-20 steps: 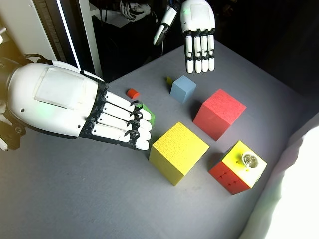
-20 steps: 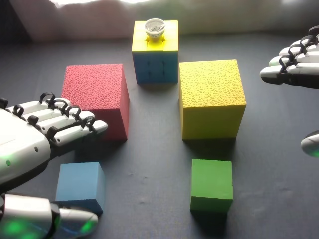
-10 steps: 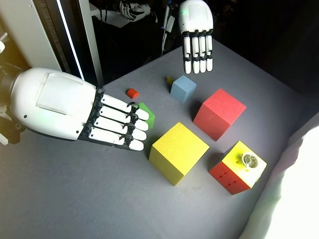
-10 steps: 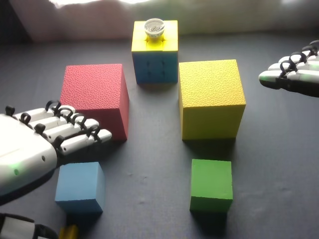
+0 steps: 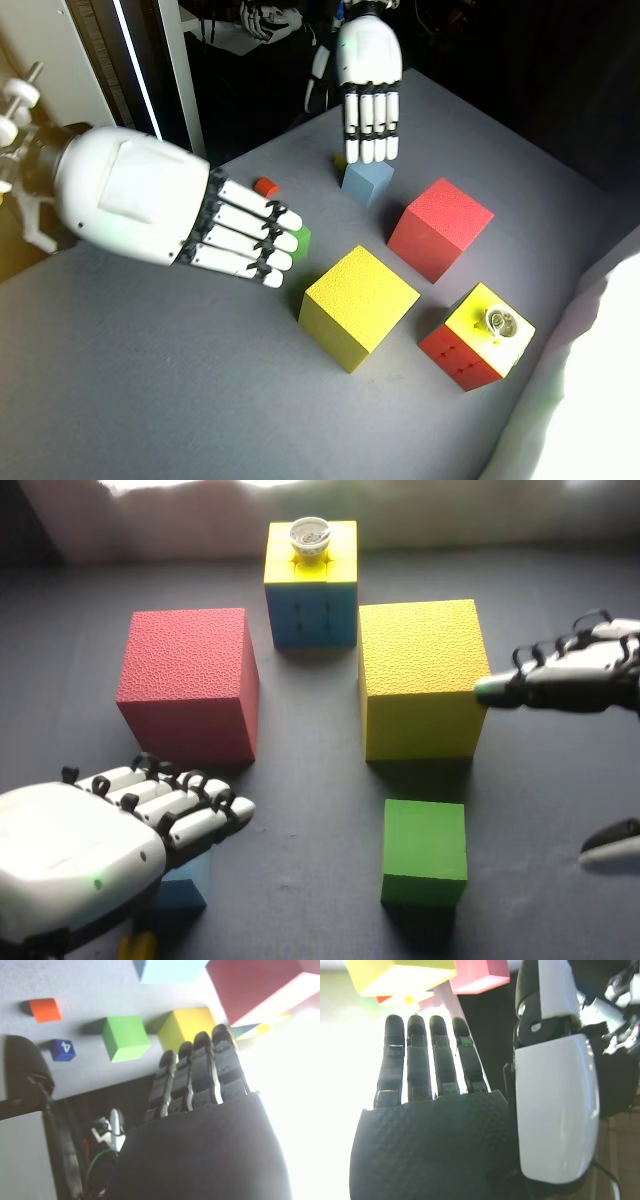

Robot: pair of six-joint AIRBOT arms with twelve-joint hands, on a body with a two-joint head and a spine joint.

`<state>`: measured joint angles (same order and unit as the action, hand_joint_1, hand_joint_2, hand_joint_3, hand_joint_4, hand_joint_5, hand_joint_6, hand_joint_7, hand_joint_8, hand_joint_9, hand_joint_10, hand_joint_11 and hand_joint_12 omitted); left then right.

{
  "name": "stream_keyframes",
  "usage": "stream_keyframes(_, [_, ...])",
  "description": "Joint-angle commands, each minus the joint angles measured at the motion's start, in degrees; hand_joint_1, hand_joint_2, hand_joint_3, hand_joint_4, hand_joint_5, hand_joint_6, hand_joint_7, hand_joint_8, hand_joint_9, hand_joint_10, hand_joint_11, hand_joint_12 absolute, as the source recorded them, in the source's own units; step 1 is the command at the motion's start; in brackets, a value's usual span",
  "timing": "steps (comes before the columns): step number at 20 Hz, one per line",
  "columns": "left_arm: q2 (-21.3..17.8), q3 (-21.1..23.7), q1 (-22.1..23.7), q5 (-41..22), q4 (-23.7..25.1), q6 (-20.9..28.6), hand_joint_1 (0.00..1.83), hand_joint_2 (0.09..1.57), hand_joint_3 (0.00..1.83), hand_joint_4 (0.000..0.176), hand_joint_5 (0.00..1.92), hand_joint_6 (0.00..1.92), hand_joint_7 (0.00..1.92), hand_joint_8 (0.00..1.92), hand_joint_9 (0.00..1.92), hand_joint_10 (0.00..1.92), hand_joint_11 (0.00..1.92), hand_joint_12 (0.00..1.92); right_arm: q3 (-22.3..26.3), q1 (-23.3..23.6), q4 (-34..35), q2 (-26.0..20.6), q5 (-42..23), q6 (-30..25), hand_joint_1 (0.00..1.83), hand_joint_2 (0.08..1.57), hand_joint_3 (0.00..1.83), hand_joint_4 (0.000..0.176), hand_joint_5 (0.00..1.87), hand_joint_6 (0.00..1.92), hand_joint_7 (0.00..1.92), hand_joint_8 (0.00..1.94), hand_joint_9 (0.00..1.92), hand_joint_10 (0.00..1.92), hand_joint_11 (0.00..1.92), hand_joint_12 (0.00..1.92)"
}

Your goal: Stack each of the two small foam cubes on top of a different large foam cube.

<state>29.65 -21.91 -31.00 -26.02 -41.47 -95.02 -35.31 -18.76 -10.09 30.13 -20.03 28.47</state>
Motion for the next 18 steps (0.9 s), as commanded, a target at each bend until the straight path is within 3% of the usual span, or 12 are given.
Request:
stream_keyframes(1, [0.34, -0.08, 0.54, -5.69, 0.42, -1.33, 0.8, 0.97, 0.0, 0.0, 0.0, 0.0, 0.02, 0.0, 0.06, 0.02, 0.0, 0.35, 0.74, 0.45, 0.81, -0.43, -6.09, 0.67, 0.9, 0.98, 0.01, 0.0, 0.22, 0.0, 0.27, 0.0, 0.26, 0.0, 0.0, 0.67])
stream_keyframes(3, [1.8, -0.75, 0.55, -6.15, -1.1, -3.17, 0.82, 0.96, 0.0, 0.0, 0.0, 0.0, 0.05, 0.01, 0.08, 0.03, 0.0, 0.5, 1.51, 0.42, 0.81, -0.42, -6.0, 1.83, 0.92, 0.96, 0.0, 0.0, 0.24, 0.0, 0.29, 0.0, 0.28, 0.0, 0.0, 0.71])
stream_keyframes(7, [4.85, -2.75, 0.65, -6.6, -2.94, -5.74, 0.74, 0.97, 0.0, 0.0, 0.0, 0.0, 0.06, 0.01, 0.1, 0.02, 0.0, 0.54, 1.99, 0.41, 0.81, -0.16, -6.41, 2.32, 0.87, 0.97, 0.0, 0.0, 0.21, 0.0, 0.26, 0.0, 0.24, 0.0, 0.0, 0.62])
stream_keyframes(10, [6.93, -4.44, 0.65, -7.18, -3.06, -6.29, 0.75, 0.97, 0.0, 0.0, 0.0, 0.0, 0.04, 0.0, 0.08, 0.01, 0.0, 0.46, 1.99, 0.47, 2.05, 1.53, -5.49, 2.3, 0.81, 1.0, 0.0, 0.0, 0.18, 0.0, 0.21, 0.0, 0.2, 0.0, 0.0, 0.54])
stream_keyframes(11, [7.59, -5.01, 0.66, -7.42, -3.06, -6.32, 0.76, 0.94, 0.0, 0.0, 0.02, 0.01, 0.09, 0.02, 0.13, 0.02, 0.0, 0.58, 1.98, 0.65, 2.73, 1.93, -5.02, 2.3, 0.8, 0.99, 0.0, 0.0, 0.19, 0.0, 0.23, 0.0, 0.23, 0.0, 0.0, 0.58])
stream_keyframes(15, [9.77, -7.11, 0.65, -8.92, -4.86, -7.83, 0.72, 0.96, 0.0, 0.0, 0.0, 0.0, 0.08, 0.0, 0.12, 0.01, 0.0, 0.48, 1.89, 2.37, 4.61, 4.57, -3.4, 2.52, 0.8, 1.01, 0.0, 0.0, 0.19, 0.0, 0.25, 0.0, 0.24, 0.0, 0.0, 0.6])
stream_keyframes(18, [10.77, -8.74, 0.69, -9.39, -4.84, -7.83, 0.72, 0.96, 0.0, 0.0, 0.0, 0.0, 0.08, 0.0, 0.11, 0.01, 0.0, 0.47, 1.71, 3.31, 13.66, 7.36, -3.15, 11.44, 0.8, 1.01, 0.01, 0.0, 0.19, 0.0, 0.25, 0.0, 0.24, 0.0, 0.0, 0.59])
